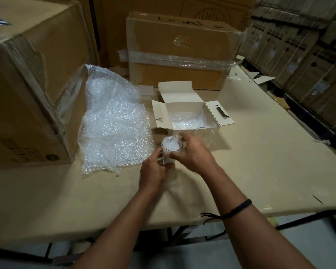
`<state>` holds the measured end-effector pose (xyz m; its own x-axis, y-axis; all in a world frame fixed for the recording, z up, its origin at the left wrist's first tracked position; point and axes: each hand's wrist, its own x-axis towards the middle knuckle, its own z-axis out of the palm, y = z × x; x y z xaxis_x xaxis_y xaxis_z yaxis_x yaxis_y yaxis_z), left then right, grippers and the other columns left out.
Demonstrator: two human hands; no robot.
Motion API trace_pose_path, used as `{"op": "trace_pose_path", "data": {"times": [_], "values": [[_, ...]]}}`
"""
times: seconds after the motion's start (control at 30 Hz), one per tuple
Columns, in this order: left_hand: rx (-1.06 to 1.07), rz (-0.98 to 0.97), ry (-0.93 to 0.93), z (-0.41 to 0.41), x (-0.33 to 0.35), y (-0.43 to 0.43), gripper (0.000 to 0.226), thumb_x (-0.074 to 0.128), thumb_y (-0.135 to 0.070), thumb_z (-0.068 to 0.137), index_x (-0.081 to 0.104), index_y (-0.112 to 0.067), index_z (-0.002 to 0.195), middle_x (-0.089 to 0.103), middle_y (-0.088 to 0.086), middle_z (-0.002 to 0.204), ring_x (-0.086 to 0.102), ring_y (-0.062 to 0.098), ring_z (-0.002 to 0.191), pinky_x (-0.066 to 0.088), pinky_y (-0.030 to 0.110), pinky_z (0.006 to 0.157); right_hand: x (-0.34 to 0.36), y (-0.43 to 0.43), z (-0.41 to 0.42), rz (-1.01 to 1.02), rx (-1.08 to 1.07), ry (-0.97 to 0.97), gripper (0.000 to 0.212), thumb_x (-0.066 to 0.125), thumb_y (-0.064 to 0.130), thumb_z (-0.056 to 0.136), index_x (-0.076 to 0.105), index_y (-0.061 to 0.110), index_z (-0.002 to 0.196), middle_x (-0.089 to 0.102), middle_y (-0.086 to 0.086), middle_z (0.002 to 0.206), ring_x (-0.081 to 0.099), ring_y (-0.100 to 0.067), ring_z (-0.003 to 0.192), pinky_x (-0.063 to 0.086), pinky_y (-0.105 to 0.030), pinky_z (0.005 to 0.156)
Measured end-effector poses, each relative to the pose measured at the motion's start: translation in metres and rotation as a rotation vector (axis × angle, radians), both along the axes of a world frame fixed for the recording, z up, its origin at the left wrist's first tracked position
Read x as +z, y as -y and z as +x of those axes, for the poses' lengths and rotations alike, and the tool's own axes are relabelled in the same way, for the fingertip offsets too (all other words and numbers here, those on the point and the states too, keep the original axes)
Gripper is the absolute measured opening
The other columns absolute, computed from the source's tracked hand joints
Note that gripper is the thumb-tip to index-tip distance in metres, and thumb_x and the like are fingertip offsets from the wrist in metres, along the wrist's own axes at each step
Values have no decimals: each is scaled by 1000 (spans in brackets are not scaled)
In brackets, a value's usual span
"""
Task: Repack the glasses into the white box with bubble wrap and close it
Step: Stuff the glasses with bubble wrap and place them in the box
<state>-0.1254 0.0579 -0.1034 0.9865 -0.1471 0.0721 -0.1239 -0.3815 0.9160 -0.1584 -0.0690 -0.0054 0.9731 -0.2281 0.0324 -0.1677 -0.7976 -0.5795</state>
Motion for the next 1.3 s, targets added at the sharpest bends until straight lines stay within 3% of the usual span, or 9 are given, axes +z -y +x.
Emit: {"op": "trace_pose_path", "data": {"times": [0.2,0.37,0.47,0.53,0.63,0.7,0.97,1.1,1.3], "values": [[-23,-26,15,-1,1,-1,42,82,-25,66,66,-34,104,71,-17,87,65,2,78,52,25,71,-6,0,2,114,-22,28,44,82,39,65,62,18,98,67,1,87,61,-18,79,50,-33,68],[-54,18,-48,-3,2,0,57,88,-18,64,62,-31,112,64,-11,103,60,-3,81,41,3,65,19,22,5,376,-67,147,59,88,35,64,59,20,112,62,7,96,62,-11,81,50,-24,72],[-56,93,-60,-3,1,15,59,89,-26,62,66,-29,115,66,-5,109,65,2,81,53,19,76,44,52,20,682,-58,222,56,87,36,64,59,18,109,66,3,105,68,-13,90,58,-34,80],[-34,128,-70,-1,3,35,68,87,-48,55,65,-33,117,68,-5,105,66,8,83,54,35,84,54,75,39,841,-47,238,47,86,29,69,59,14,105,68,-10,109,70,-23,95,59,-41,82],[-65,312,-40,8,12,63,90,67,-79,45,59,-37,124,68,-3,104,62,22,99,50,38,90,52,102,71,936,-71,211,49,85,25,71,58,8,109,66,-19,111,71,-29,94,59,-39,80],[-75,416,-78,11,21,82,87,71,-77,51,53,-41,128,63,2,114,54,26,110,42,33,96,43,119,96,919,-81,153,63,86,31,69,56,3,117,65,-19,111,70,-28,90,59,-34,75],[8,412,-115,23,10,105,68,73,-67,64,53,-48,127,60,-2,114,48,20,110,30,27,92,-3,142,170,670,71,-219,50,83,35,73,67,-3,101,59,-12,74,60,-20,60,60,-37,68],[96,379,-122,23,1,89,69,77,-67,58,57,-50,121,59,-4,107,51,18,104,35,28,95,-24,130,190,579,8,-347,52,83,43,71,64,-2,90,65,-17,85,67,-29,67,61,-43,75],[195,354,-84,24,7,75,67,83,-56,58,63,-39,119,62,-3,99,56,19,98,39,34,96,-32,118,198,422,-19,-358,58,74,57,73,64,1,85,66,-12,72,61,-16,49,46,-20,42]]}}
